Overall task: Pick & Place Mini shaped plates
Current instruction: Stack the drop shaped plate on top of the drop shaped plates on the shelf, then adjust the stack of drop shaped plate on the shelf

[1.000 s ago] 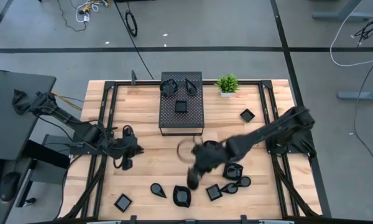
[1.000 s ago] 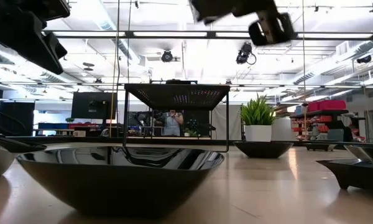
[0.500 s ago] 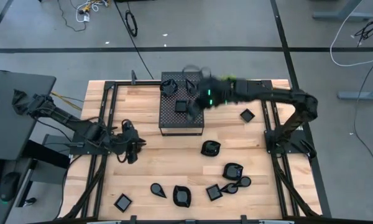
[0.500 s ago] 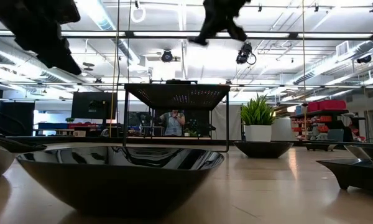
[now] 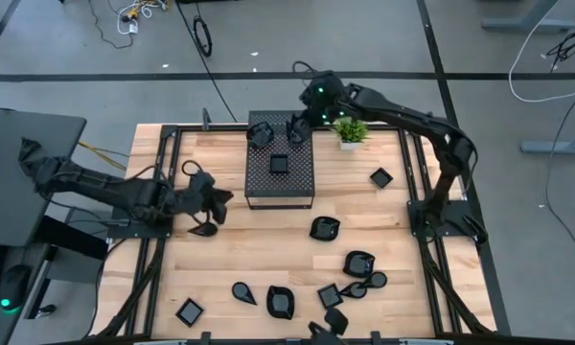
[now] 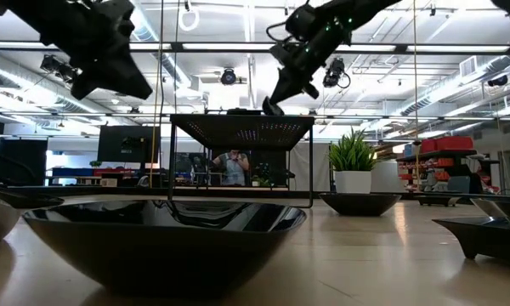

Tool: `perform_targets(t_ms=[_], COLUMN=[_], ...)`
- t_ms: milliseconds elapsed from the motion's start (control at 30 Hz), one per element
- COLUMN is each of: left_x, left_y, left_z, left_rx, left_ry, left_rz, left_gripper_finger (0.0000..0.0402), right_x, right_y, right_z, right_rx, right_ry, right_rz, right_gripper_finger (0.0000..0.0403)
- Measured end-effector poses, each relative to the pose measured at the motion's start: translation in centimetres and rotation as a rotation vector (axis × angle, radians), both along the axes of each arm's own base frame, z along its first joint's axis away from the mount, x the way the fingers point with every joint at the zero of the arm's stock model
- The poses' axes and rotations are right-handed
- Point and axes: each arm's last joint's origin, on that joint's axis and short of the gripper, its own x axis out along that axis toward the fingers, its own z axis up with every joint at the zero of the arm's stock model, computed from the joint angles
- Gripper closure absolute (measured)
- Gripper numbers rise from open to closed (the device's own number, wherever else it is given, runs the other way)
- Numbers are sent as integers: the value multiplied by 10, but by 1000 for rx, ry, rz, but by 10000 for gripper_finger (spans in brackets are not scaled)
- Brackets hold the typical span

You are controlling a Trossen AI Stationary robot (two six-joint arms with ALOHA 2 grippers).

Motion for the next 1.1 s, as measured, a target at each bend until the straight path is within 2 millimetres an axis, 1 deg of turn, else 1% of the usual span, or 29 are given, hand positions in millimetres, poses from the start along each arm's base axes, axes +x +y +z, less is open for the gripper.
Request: perform_targets(t_ms=[133,233,367,567,767,900,1033,1100], left_x=[4,5,6,5,5,6,6,6], left_y=[9,15,22,29,30,29,28,28], left_z=[4,6,6,6,6,6,6,5], left_rx=[-20,-22,-17,-18,-7,0,-16,-24], left_ry=[-67,-90,-90,-88,-80,-62,-58,-56], left_rz=[75,110,146,175,172,128,102,88], left_gripper_finger=[342,342,342,342,342,342,342,342], right_x=[1,3,6,9,10,9,2,-3], right_y=[-10,-12,-14,-16,-17,-16,-11,-6], right_z=[-11,-14,-20,-27,-25,-25,-20,-18], right_rx=[-11,-34,-50,-43,-54,-36,25,78], right_ry=[31,43,60,73,58,60,66,75], right_rz=[14,36,58,57,44,31,33,54], right_gripper_finger=[403,403,400,380,366,342,317,311])
